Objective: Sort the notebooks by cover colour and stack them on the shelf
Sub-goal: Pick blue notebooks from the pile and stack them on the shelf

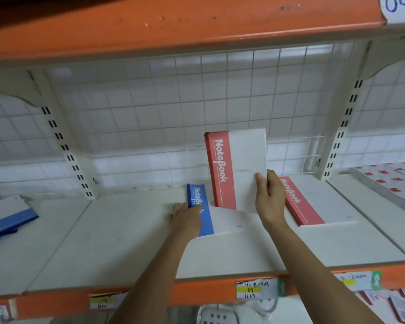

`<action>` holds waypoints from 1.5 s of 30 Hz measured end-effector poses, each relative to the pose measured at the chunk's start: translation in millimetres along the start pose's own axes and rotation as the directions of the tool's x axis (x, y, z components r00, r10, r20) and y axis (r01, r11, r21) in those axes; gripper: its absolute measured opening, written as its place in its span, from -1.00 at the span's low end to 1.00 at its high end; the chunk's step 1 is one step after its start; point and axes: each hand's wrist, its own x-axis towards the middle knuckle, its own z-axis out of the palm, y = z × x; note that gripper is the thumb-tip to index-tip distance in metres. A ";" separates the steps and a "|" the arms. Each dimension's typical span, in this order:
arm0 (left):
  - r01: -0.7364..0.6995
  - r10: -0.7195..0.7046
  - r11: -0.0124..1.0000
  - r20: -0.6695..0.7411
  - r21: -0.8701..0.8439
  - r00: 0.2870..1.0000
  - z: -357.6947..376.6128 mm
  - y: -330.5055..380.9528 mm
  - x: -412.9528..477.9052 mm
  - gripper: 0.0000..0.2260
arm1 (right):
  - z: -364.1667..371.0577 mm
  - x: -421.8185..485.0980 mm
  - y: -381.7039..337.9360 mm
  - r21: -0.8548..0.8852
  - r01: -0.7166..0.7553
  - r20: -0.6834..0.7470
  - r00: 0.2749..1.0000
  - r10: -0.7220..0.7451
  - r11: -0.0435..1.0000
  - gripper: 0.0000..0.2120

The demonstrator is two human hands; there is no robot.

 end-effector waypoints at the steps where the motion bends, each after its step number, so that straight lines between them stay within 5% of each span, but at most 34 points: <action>1: 0.000 0.000 1.000 0.018 -0.003 1.000 0.2 -3.1 -1.3 -0.61 | 0.7 -1.9 0.7 0.013 -0.010 0.004 1.000 0.010 1.000 -0.82; 12: -0.100 0.099 0.994 0.008 0.039 0.995 -0.2 0.0 -6.7 -0.62 | 2.9 -9.3 -1.0 0.006 -0.052 -0.023 0.998 0.052 0.999 -0.84; 15: -0.128 0.093 0.970 -0.172 -0.205 0.981 1.6 4.8 4.6 -0.65 | 2.9 -9.2 -0.3 0.014 -0.051 -0.021 0.998 0.051 0.999 -0.83; 18: -0.194 -0.009 0.614 -0.252 -0.765 0.968 -9.2 19.1 0.5 -0.64 | 3.6 -10.5 0.7 0.048 -0.040 0.024 0.999 0.039 0.998 -0.86; 20: -0.237 -0.008 0.418 -0.265 -0.877 0.964 -19.3 30.7 -6.5 -0.67 | 6.1 -13.2 1.0 0.083 -0.031 0.068 0.997 0.026 0.996 -0.87; 22: -0.266 -0.051 0.366 -0.305 -0.891 0.951 -23.7 37.3 -9.8 -0.74 | 9.0 -14.7 2.2 0.105 -0.030 0.099 0.995 0.019 0.994 -0.86; 31: -0.159 -0.131 0.610 -0.297 -0.776 0.946 -6.6 55.0 -12.7 -0.77 | -0.8 -12.4 29.2 0.027 -0.147 0.206 0.969 0.138 0.989 -0.84; 37: -0.171 -0.099 0.641 -0.302 -0.748 0.948 -20.9 123.6 -7.1 -0.78 | -54.3 36.4 25.6 -0.096 -0.089 0.103 0.990 0.099 0.991 -0.84; 45: 0.047 -0.091 0.709 -0.025 -0.704 0.996 -3.2 211.4 8.4 -0.82 | -141.2 95.1 54.1 -0.464 -0.260 -0.014 0.958 0.287 0.847 -0.74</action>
